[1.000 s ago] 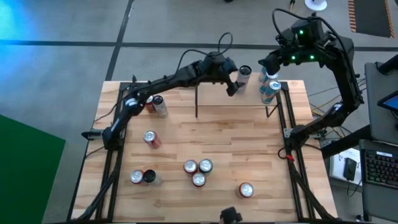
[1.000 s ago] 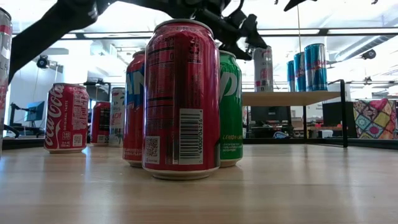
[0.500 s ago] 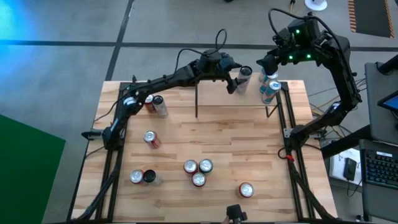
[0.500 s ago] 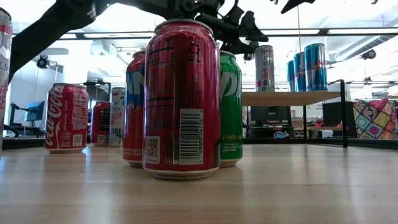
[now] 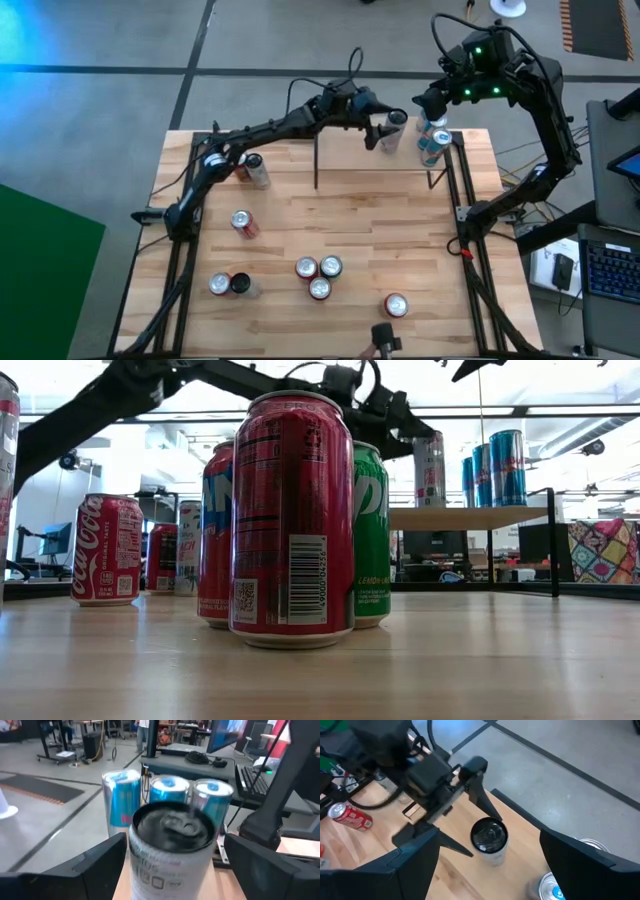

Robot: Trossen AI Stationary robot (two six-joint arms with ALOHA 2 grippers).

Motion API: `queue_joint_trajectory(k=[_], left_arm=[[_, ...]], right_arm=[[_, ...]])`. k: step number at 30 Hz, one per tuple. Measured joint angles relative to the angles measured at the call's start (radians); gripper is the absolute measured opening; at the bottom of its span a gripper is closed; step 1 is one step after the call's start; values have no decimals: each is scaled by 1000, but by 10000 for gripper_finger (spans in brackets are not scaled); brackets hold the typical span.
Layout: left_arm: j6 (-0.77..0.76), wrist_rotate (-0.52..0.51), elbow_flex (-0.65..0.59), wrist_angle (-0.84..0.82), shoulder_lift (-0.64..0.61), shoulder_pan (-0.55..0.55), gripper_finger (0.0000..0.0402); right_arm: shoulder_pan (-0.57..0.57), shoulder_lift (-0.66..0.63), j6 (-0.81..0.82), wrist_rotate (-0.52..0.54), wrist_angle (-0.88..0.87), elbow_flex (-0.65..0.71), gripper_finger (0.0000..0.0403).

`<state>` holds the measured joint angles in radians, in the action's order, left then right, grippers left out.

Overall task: Place canned beverage on shelf
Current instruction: Put the bottom white-pink soda can on the shelf

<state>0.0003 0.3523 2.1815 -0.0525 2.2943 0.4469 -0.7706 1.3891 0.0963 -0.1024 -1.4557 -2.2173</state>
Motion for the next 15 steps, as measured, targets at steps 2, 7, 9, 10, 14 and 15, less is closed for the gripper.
queue_joint_trajectory(k=[2, 7, 9, 10, 14, 15], left_arm=[[-14, 0, 3, 0, 12, 2, 320], [-10, 0, 17, 17, 21, 4, 318], [-9, -1, 17, 19, 21, 5, 313], [-8, -2, 17, 21, 22, 6, 311], [28, -31, 17, 80, 31, 7, 309], [29, -31, 17, 105, 36, 8, 309]], right_arm=[[0, -1, 0, -1, 0, 0, 329], [0, -8, 8, -1, -1, 0, 329], [0, -11, 8, -1, -1, 0, 329], [0, -12, 8, 0, -1, 0, 329], [0, -13, 8, 0, -1, 0, 329], [0, -13, 8, 0, -1, 0, 329]])
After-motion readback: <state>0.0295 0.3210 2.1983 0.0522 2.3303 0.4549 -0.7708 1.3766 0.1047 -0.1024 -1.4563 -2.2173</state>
